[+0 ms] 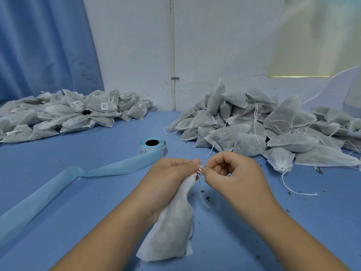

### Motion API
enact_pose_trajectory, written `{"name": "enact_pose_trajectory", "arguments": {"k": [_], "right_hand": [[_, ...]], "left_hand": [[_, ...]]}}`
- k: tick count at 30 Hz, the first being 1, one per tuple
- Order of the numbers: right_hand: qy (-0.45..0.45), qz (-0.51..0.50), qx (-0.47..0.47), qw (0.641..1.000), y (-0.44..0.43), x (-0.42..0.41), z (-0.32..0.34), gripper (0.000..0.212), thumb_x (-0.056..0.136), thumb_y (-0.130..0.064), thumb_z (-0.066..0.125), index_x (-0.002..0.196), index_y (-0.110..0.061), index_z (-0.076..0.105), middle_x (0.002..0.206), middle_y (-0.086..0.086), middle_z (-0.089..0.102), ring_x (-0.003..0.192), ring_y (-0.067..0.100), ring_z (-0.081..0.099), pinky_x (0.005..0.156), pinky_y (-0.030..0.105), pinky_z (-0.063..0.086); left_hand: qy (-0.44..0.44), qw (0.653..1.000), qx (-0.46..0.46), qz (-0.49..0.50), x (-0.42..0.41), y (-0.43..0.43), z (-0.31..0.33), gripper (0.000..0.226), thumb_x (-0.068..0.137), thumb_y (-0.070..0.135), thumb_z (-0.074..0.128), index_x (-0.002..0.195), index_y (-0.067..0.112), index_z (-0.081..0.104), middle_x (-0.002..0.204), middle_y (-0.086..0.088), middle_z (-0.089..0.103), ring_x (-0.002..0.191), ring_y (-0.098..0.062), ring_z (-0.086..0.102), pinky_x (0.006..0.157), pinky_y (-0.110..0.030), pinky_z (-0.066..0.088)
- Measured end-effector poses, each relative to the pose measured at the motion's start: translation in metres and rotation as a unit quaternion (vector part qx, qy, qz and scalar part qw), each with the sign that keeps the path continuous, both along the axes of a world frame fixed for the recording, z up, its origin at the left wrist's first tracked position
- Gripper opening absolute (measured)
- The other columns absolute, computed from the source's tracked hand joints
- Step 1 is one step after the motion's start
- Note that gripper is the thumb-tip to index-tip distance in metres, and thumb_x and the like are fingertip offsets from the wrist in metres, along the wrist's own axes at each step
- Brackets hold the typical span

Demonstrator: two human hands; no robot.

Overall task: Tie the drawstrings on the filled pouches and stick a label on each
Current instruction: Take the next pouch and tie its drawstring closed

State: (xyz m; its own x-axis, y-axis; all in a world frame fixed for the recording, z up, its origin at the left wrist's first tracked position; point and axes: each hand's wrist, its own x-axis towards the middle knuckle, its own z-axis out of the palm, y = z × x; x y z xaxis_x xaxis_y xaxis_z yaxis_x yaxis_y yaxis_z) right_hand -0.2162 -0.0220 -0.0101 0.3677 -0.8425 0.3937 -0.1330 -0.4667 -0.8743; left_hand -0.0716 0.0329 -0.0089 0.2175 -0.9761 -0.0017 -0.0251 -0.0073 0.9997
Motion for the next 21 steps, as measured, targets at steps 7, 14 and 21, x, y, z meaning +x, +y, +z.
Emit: {"name": "enact_pose_trajectory", "arguments": {"k": [7, 14, 21], "right_hand": [[0.057, -0.019, -0.149, 0.987, 0.002, 0.000, -0.001, 0.015, 0.074, -0.013, 0.073, 0.071, -0.027, 0.073, 0.071, -0.017, 0.064, 0.061, 0.008, 0.057, 0.057, 0.010, 0.040], [0.123, -0.088, -0.229, 0.962, -0.001, 0.000, -0.007, 0.013, 0.077, -0.017, 0.072, 0.070, -0.029, 0.074, 0.063, -0.016, 0.062, 0.066, 0.008, 0.057, 0.057, 0.020, 0.044], [0.125, -0.101, -0.145, 0.976, 0.000, 0.001, -0.007, 0.011, 0.071, -0.025, 0.066, 0.061, -0.022, 0.063, 0.056, -0.012, 0.056, 0.058, 0.005, 0.052, 0.052, 0.021, 0.043]], "left_hand": [[0.003, 0.999, -0.029, 0.043, -0.002, -0.001, -0.001, 0.030, 0.088, 0.033, 0.068, 0.062, 0.019, 0.071, 0.047, 0.008, 0.051, 0.041, -0.005, 0.044, 0.046, -0.018, 0.036], [-0.047, 0.995, -0.052, 0.078, -0.006, -0.001, -0.004, 0.028, 0.087, 0.032, 0.070, 0.059, 0.026, 0.074, 0.053, 0.009, 0.063, 0.048, 0.001, 0.053, 0.048, -0.011, 0.041], [-0.116, 0.988, -0.051, 0.086, -0.005, -0.005, -0.005, 0.023, 0.084, 0.037, 0.071, 0.063, 0.028, 0.075, 0.064, 0.000, 0.069, 0.056, 0.000, 0.053, 0.058, -0.014, 0.041]]}}
